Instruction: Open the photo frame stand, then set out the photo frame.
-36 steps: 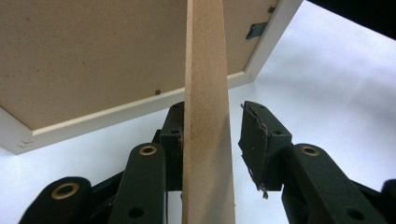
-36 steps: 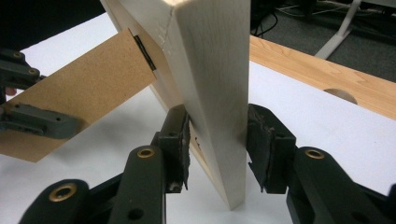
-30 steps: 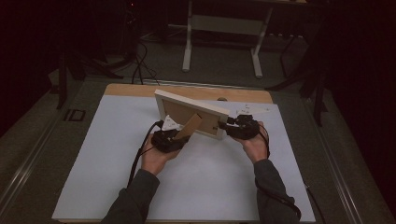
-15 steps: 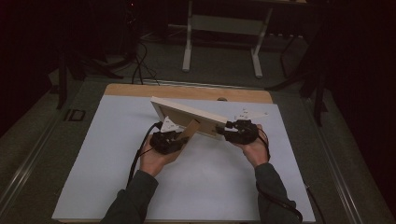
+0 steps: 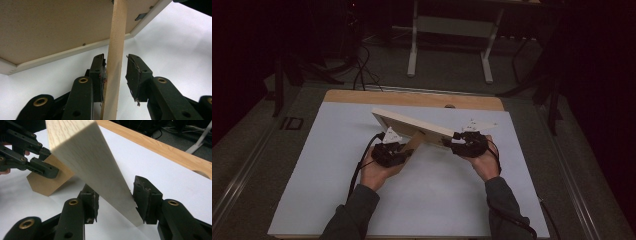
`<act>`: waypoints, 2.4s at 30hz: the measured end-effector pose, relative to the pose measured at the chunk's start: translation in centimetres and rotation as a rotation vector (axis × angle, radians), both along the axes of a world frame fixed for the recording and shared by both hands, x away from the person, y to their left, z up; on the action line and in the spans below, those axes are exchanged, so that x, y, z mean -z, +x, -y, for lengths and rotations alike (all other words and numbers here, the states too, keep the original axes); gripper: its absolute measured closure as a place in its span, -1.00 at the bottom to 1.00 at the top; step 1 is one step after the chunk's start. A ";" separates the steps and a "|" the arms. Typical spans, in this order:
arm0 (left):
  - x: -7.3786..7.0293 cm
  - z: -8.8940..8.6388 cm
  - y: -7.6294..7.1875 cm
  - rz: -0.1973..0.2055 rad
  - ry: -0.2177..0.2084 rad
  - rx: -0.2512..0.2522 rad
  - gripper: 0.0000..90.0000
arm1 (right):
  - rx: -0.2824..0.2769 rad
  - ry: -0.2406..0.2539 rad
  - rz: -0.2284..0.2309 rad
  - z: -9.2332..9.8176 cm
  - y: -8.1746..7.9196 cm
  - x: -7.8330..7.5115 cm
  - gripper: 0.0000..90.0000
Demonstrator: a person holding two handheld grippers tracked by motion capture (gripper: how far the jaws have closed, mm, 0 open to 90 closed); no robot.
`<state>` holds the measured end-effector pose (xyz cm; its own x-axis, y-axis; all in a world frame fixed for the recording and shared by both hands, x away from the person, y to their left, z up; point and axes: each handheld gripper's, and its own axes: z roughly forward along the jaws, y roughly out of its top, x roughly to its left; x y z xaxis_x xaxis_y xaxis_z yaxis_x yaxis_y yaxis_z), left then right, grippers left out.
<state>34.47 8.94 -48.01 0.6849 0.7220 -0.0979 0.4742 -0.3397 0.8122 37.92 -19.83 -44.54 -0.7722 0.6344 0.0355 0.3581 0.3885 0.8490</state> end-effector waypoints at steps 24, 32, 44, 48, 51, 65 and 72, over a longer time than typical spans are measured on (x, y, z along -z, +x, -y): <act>-0.8 -2.1 -0.9 0.033 -0.096 -0.036 0.42 | 0.019 0.021 -0.045 2.6 -0.8 1.8 0.18; -0.9 -2.9 -1.0 0.025 -0.109 -0.073 0.41 | 0.048 0.033 -0.066 3.5 -0.9 2.4 0.19; -1.5 -4.6 -0.8 0.021 -0.168 -0.112 0.39 | 0.071 0.011 -0.066 4.1 -0.9 3.0 0.26; -1.6 -5.1 -0.7 0.016 -0.193 -0.130 0.38 | 0.087 0.014 -0.072 4.3 -0.8 3.2 0.26; -1.7 -5.5 -0.6 0.010 -0.202 -0.147 0.37 | 0.095 0.012 -0.076 4.4 -0.7 3.4 0.26; -1.9 -6.0 0.1 -0.015 -0.208 -0.165 0.43 | 0.156 0.008 -0.088 5.1 0.0 3.9 0.36; -2.1 -6.1 0.3 -0.013 -0.203 -0.181 0.51 | 0.197 0.023 -0.057 5.1 0.1 3.4 0.74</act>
<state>34.75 15.01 -45.88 0.5439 0.7975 -0.2612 0.5235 -0.0792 0.8483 38.04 -24.91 -47.92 -0.6297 0.7714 0.0922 0.4733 0.2868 0.8329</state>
